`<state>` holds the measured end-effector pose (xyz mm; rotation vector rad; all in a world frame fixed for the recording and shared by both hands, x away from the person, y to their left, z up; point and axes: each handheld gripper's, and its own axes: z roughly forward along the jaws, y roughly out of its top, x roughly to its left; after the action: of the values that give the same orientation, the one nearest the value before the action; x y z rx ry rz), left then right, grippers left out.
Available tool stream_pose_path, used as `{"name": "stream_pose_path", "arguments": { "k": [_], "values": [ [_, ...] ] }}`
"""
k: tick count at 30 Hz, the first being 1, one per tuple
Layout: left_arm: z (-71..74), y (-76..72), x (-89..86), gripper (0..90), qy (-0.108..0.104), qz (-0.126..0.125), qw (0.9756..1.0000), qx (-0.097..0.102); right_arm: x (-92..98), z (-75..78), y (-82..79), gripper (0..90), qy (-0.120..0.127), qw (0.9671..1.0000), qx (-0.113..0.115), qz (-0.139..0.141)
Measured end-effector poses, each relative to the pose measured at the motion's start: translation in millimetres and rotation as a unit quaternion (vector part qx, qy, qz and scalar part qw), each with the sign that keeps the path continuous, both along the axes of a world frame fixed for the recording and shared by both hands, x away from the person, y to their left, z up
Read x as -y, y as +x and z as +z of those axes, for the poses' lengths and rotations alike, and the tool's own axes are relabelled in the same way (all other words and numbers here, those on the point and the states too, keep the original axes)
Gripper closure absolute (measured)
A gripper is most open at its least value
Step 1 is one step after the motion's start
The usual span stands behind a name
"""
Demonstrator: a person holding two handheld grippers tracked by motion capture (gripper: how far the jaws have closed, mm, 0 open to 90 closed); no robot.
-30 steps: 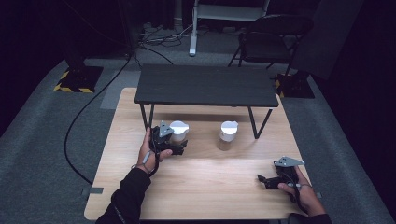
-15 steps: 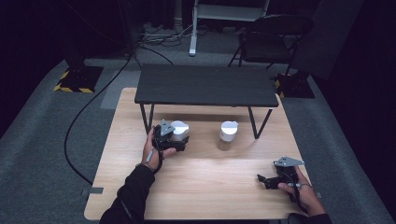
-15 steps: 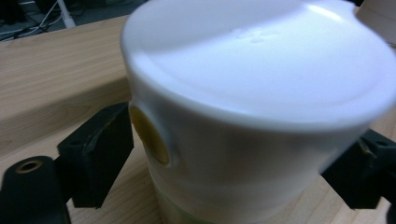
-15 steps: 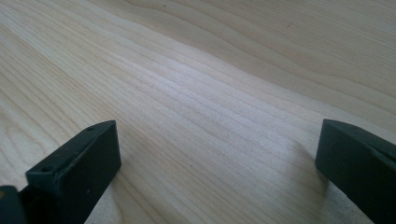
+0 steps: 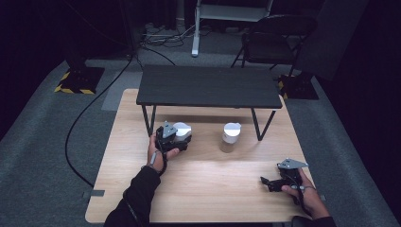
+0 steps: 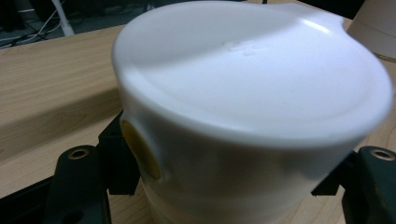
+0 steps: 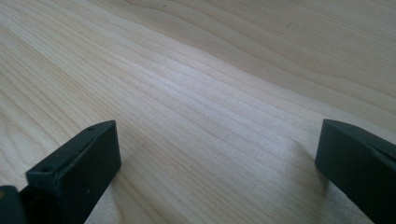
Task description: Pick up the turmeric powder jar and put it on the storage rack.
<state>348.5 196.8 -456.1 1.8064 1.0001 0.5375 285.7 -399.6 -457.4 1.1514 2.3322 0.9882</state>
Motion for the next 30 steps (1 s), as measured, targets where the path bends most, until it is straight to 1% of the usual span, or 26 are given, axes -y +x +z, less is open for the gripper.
{"name": "stream_pose_path", "arguments": {
  "k": [2,5,7,8,10,11,13,14,16,18,19,21,24,26,30],
  "values": [
    [0.9,0.1,-0.3,29.2,0.002,-0.003,1.0,0.0,0.0,0.0,0.0,0.1,0.0,1.0,0.0,0.0],
    [0.2,1.3,-4.0,29.4,-0.009,-0.009,0.9999,-0.004,0.0,0.0,0.0,0.2,0.0,1.0,0.0,0.0],
    [2.0,0.5,-3.4,29.5,-0.004,-0.008,1.0,-0.003,0.0,0.0,0.0,0.1,0.0,1.0,0.0,0.0],
    [3.1,-0.4,-3.8,29.5,-0.005,-0.008,1.0,-0.001,0.0,0.0,0.0,0.1,0.0,1.0,0.0,0.0],
    [5.2,-1.0,-5.8,29.6,-0.013,-0.01,0.9999,-0.002,0.0,0.0,0.0,0.2,0.0,1.0,0.0,0.0],
    [6.6,-1.9,-5.8,29.6,-0.011,-0.011,0.9999,0.0,0.0,0.0,0.0,0.1,0.0,1.0,0.0,0.0],
    [11.0,-5.1,-4.6,29.6,-0.007,-0.011,0.9999,0.007,0.0,-0.1,0.0,0.2,0.0,1.0,0.0,0.0],
    [13.4,-7.2,-4.6,29.6,-0.011,-0.012,0.9998,0.009,0.0,0.0,0.0,0.1,0.0,1.0,0.0,0.0],
    [18.2,-9.9,-4.3,29.7,-0.012,-0.013,0.9998,0.014,0.1,0.0,0.0,0.2,0.0,1.0,0.0,0.0],
    [25.9,-14.6,0.0,29.7,-0.006,-0.003,0.9998,0.017,0.0,0.0,0.0,0.2,0.0,1.0,0.0,0.0],
    [29.1,-17.1,0.7,29.7,-0.006,-0.001,0.9998,0.019,0.0,0.0,0.0,0.1,0.0,1.0,0.0,0.0],
    [34.2,-20.0,-1.4,29.7,-0.016,-0.003,0.9996,0.021,0.0,0.0,0.0,0.1,0.0,1.0,0.0,0.0],
    [42.6,-25.5,-1.3,29.8,-0.02,-0.002,0.9994,0.029,0.0,0.0,0.0,0.1,0.0,1.0,0.0,0.0],
    [46.7,-28.2,-2.1,29.8,-0.028,-0.003,0.9991,0.033,0.0,0.0,0.0,0.1,0.0,1.0,0.0,0.0],
    [55.4,-32.8,-2.5,29.8,-0.037,-0.006,0.9983,0.044,0.0,0.0,0.0,0.1,0.0,1.0,0.0,0.0]
  ]
}}
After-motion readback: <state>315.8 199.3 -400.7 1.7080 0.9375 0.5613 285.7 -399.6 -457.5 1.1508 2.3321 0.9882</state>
